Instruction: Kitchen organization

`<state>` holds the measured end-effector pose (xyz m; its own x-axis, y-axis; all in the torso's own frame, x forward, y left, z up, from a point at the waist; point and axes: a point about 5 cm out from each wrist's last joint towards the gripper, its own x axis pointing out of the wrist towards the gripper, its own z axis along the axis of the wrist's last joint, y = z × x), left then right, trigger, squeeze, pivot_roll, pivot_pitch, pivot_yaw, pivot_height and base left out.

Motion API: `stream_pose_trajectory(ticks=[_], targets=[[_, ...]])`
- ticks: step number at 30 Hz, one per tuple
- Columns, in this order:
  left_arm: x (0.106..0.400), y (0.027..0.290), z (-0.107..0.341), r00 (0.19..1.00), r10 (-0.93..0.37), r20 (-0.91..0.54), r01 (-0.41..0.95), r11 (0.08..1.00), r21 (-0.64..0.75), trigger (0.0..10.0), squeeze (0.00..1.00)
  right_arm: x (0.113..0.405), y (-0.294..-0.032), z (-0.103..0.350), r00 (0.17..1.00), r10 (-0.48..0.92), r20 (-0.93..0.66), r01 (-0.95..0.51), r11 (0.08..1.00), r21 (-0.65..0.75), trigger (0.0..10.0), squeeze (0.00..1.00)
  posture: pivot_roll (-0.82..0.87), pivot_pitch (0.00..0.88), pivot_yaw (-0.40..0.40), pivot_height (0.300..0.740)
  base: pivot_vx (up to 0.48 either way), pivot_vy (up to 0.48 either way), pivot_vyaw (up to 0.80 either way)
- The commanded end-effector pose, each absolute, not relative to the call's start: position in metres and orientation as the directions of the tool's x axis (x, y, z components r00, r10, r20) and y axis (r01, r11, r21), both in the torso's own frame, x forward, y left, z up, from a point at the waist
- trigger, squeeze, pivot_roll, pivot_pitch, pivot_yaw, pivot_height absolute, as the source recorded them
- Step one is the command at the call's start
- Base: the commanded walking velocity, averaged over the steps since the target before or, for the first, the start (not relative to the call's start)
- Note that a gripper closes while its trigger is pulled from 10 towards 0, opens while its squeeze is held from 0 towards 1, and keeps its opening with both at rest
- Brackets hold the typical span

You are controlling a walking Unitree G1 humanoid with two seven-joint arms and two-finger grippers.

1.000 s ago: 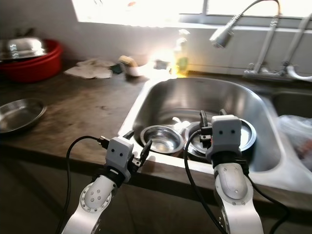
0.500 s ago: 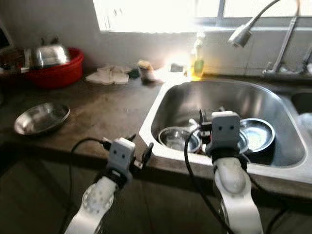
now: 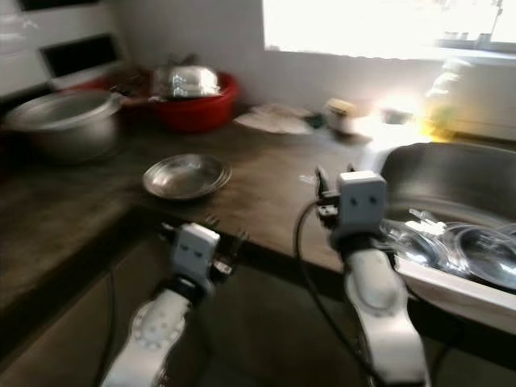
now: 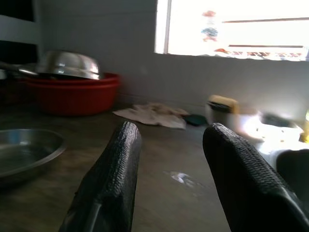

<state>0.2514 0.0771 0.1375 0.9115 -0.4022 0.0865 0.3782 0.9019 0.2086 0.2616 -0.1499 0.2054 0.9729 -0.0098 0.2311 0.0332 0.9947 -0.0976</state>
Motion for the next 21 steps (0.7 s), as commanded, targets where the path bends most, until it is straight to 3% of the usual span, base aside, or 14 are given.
stream_pose_trajectory(ticks=[1, 6, 12, 18, 21], targets=[[0.252, 0.082, 0.140, 0.918, -0.385, 0.099, 0.355, 0.906, 0.230, 10.0, 0.00, 0.262, -0.144, 0.215, 0.962, 0.014, 0.271, 0.012, 0.996, -0.092, 10.0, 0.00, 0.16, 0.000, -0.019, 0.740, 0.000, 0.000, 0.80], [0.253, 0.082, 0.142, 0.921, -0.375, 0.107, 0.341, 0.908, 0.244, 10.0, 0.00, 0.265, -0.143, 0.217, 0.963, 0.023, 0.268, -0.002, 0.997, -0.076, 10.0, 0.00, 0.16, 0.000, -0.021, 0.740, 0.000, 0.000, 0.76], [0.254, 0.082, 0.140, 0.924, -0.369, 0.098, 0.336, 0.908, 0.249, 10.0, 0.00, 0.273, -0.147, 0.223, 0.965, 0.024, 0.261, -0.011, 0.999, -0.048, 10.0, 0.00, 0.16, 0.000, -0.024, 0.740, 0.339, -0.294, 0.00], [0.255, 0.082, 0.140, 0.930, -0.353, 0.099, 0.324, 0.918, 0.229, 10.0, 0.00, 0.282, -0.152, 0.221, 0.976, 0.021, 0.216, -0.016, 1.000, -0.023, 10.0, 0.00, 0.16, 0.003, -0.031, 0.740, 0.000, 0.000, 0.00], [0.254, 0.082, 0.140, 0.932, -0.348, 0.098, 0.319, 0.919, 0.231, 10.0, 0.00, 0.292, -0.154, 0.211, 0.994, 0.018, 0.107, -0.017, 1.000, -0.011, 10.0, 0.00, 0.16, 0.008, -0.033, 0.740, 0.000, 0.000, 0.00]])
